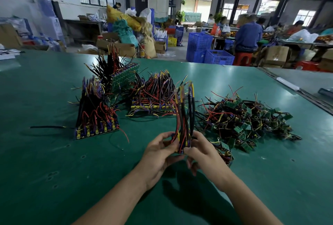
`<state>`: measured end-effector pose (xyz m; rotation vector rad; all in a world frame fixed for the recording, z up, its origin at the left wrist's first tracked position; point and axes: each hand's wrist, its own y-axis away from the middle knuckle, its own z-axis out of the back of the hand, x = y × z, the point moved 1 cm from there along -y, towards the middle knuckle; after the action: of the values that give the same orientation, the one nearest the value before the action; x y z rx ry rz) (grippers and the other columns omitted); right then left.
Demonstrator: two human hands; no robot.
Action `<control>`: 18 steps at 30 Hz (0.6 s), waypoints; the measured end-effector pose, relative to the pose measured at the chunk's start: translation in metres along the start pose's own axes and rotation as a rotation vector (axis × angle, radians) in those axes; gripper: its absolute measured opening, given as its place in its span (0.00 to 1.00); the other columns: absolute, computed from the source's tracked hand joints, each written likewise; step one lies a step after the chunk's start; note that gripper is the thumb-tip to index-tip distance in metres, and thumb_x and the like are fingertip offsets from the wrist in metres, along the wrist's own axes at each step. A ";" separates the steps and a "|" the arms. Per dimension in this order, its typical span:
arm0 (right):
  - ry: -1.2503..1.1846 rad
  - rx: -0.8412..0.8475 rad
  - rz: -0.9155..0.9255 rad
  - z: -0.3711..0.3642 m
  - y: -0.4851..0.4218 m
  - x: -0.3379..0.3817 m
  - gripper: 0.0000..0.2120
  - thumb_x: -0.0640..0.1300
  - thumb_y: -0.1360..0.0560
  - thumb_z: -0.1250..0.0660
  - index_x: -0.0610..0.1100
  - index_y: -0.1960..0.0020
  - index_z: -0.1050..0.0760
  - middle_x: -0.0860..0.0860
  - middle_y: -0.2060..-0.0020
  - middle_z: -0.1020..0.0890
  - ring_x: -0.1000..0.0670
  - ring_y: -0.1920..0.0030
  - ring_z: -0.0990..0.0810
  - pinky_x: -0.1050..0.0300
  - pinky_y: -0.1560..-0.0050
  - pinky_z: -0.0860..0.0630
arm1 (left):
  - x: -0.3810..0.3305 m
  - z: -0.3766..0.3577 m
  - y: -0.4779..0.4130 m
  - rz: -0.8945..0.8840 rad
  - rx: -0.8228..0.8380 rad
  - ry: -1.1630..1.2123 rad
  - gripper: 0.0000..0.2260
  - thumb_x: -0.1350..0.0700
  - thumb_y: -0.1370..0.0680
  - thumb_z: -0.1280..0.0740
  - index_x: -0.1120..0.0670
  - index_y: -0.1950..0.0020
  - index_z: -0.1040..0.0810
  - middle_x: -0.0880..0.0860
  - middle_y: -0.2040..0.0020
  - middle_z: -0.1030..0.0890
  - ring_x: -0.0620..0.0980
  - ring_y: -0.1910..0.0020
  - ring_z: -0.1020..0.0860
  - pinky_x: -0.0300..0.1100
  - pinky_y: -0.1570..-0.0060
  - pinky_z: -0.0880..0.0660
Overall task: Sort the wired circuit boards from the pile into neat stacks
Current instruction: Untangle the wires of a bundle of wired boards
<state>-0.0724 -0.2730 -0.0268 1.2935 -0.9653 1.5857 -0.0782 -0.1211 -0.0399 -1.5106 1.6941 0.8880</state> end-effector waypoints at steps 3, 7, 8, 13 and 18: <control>0.105 -0.025 0.067 0.001 -0.002 -0.001 0.10 0.48 0.23 0.30 0.47 0.45 0.26 0.48 0.69 0.24 0.46 0.70 0.25 0.51 0.70 0.27 | 0.004 -0.001 0.000 -0.018 -0.014 -0.088 0.17 0.55 0.32 0.30 0.58 0.44 0.23 0.57 0.54 0.16 0.51 0.56 0.17 0.46 0.58 0.19; 0.025 -0.039 0.097 0.003 -0.002 0.001 0.10 0.48 0.25 0.29 0.43 0.50 0.25 0.46 0.73 0.24 0.45 0.72 0.26 0.52 0.68 0.27 | 0.001 0.002 0.001 0.040 0.056 -0.119 0.19 0.43 0.29 0.33 0.53 0.45 0.22 0.56 0.52 0.17 0.53 0.57 0.19 0.45 0.63 0.23; -0.006 -0.031 0.108 0.004 -0.001 0.002 0.09 0.48 0.25 0.29 0.45 0.50 0.25 0.47 0.72 0.24 0.46 0.72 0.26 0.54 0.68 0.27 | -0.001 0.001 0.002 0.067 0.062 -0.104 0.20 0.40 0.28 0.35 0.53 0.44 0.22 0.56 0.52 0.17 0.54 0.58 0.19 0.43 0.66 0.25; -0.163 0.029 0.100 -0.002 -0.002 -0.001 0.14 0.47 0.26 0.32 0.42 0.43 0.23 0.47 0.62 0.22 0.46 0.68 0.26 0.55 0.68 0.24 | 0.001 -0.003 -0.002 0.126 -0.120 -0.174 0.14 0.49 0.19 0.41 0.56 0.46 0.22 0.56 0.60 0.19 0.52 0.67 0.23 0.38 0.74 0.30; -0.085 -0.055 0.083 -0.005 -0.005 -0.005 0.14 0.51 0.20 0.40 0.44 0.46 0.22 0.45 0.60 0.21 0.46 0.60 0.24 0.52 0.62 0.27 | 0.000 -0.004 0.001 0.098 -0.137 -0.142 0.08 0.58 0.18 0.40 0.57 0.55 0.24 0.52 0.70 0.20 0.48 0.76 0.25 0.36 0.77 0.29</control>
<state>-0.0685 -0.2669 -0.0325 1.3067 -1.1209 1.5664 -0.0797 -0.1245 -0.0377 -1.4259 1.6434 1.1556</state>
